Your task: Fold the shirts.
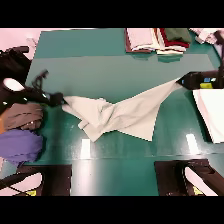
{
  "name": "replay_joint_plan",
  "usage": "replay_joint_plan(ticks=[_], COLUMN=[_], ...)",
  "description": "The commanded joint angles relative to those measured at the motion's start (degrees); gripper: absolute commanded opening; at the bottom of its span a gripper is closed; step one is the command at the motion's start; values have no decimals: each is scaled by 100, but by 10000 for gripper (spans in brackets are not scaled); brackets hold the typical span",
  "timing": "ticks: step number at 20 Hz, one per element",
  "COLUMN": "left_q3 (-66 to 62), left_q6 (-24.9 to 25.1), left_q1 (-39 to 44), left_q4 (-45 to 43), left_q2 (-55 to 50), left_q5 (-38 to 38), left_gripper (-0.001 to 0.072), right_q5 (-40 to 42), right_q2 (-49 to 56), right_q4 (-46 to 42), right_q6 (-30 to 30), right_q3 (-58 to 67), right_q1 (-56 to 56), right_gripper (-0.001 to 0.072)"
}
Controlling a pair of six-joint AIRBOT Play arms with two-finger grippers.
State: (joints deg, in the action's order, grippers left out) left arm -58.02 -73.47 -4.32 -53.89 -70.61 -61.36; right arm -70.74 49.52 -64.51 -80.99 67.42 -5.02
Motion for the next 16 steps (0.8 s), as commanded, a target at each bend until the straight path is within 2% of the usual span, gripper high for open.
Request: replay_joint_plan(ticks=[1,5,10,13,15,16], left_q3=[-1303,-3062,-4417,-4894,-4962,-4911], left_q6=[-15,-11,-20,-168,-208,-378], left_q1=[-240,-420,-420,-420,-420,-420], left_q4=[7,-48,-125,-249,-428,-638], left_q2=[914,2186,3136,3300,3298,3235], left_q5=[13,101,205,227,249,181], left_gripper=[29,29,28,28,27,27], right_q5=[15,-22,-553,-885,-1019,-1097], right_q2=[-4,-4,-2,0,0,2], right_q4=[-9,-70,-837,-1303,-1475,-1521], right_q6=[4,7,-7,-304,-389,-413], right_q3=[997,2776,4636,5182,5202,5104], right_q1=[4,4,0,0,0,0], right_gripper=[15,15,15,14,14,14])
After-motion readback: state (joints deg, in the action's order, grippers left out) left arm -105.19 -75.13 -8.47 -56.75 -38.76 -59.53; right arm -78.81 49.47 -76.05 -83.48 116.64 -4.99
